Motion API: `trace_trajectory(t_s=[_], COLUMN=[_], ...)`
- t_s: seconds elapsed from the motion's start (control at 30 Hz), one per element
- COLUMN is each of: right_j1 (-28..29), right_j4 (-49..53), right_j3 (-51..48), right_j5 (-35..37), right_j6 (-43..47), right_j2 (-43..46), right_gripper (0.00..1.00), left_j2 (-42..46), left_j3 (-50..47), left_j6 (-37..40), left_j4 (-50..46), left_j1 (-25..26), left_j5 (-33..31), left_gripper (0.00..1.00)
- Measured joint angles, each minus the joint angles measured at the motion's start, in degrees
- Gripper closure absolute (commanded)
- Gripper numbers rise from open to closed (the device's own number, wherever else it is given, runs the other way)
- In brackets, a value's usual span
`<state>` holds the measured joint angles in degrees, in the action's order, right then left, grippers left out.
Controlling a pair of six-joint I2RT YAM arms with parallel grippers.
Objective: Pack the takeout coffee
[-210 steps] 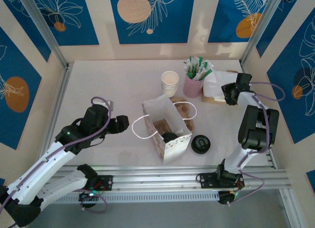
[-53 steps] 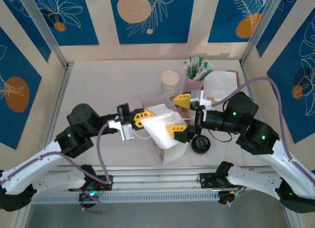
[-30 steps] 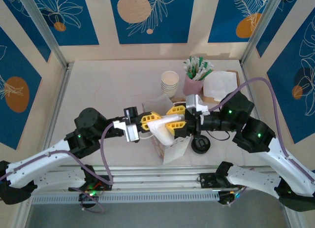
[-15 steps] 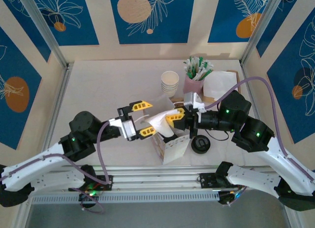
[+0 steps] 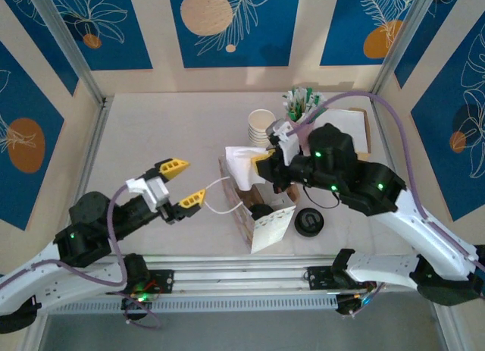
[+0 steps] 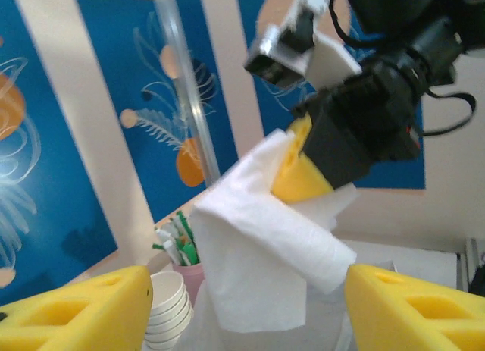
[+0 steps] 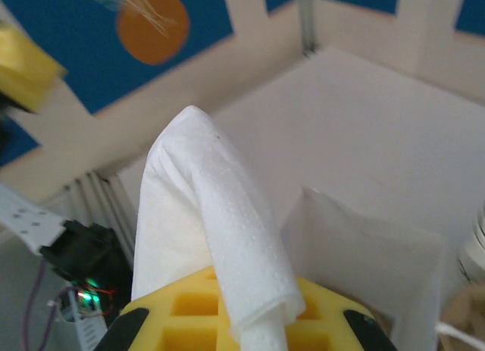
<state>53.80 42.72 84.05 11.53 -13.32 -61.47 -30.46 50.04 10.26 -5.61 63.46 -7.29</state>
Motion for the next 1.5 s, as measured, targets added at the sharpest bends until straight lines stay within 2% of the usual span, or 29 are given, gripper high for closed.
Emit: trace_trajectory(t_s=[0.2, 0.43, 0.67, 0.93, 1.1, 1.2, 1.27, 1.5], right_j1=[0.17, 0.39, 2.54, 2.78, 2.78, 2.84, 2.89, 3.41], right_j4=[7.34, 11.63, 13.77, 15.28, 15.67, 15.63, 15.65, 15.65], right_j3=[2.80, 3.10, 4.70, 4.85, 4.83, 4.83, 4.83, 4.90], right_j5=[7.30, 8.90, 10.49, 15.04, 16.00, 16.20, 16.31, 16.81], right_j6=[-3.15, -5.01, -5.01, -5.70, -6.27, -6.32, -5.79, -4.94], right_j2=[-4.07, -5.60, -11.58, -15.28, -16.81, -18.08, -18.60, -18.14], right_gripper=[1.00, 1.00, 1.00, 0.94, 0.83, 0.68, 0.62, 0.56], left_j2=[1.11, 0.90, 0.66, 0.63, 0.61, 0.61, 0.61, 0.61], left_j3=[-0.94, -0.94, -0.98, -1.01, -1.05, -1.05, -1.05, -1.05], left_j6=[-7.50, -13.05, -14.91, -15.96, -16.00, -16.02, -16.22, -16.41], left_j4=[-6.08, -12.55, -14.78, -16.55, -16.79, -16.81, -16.92, -17.86], left_j1=[0.00, 0.00, 0.00, 0.00, 0.00, 0.00, 0.00, 0.00], left_j5=[-6.10, -11.08, -12.13, -14.05, -14.32, -14.53, -14.88, -15.82], left_gripper=[0.32, 0.34, 0.34, 0.34, 0.34, 0.34, 0.34, 0.33])
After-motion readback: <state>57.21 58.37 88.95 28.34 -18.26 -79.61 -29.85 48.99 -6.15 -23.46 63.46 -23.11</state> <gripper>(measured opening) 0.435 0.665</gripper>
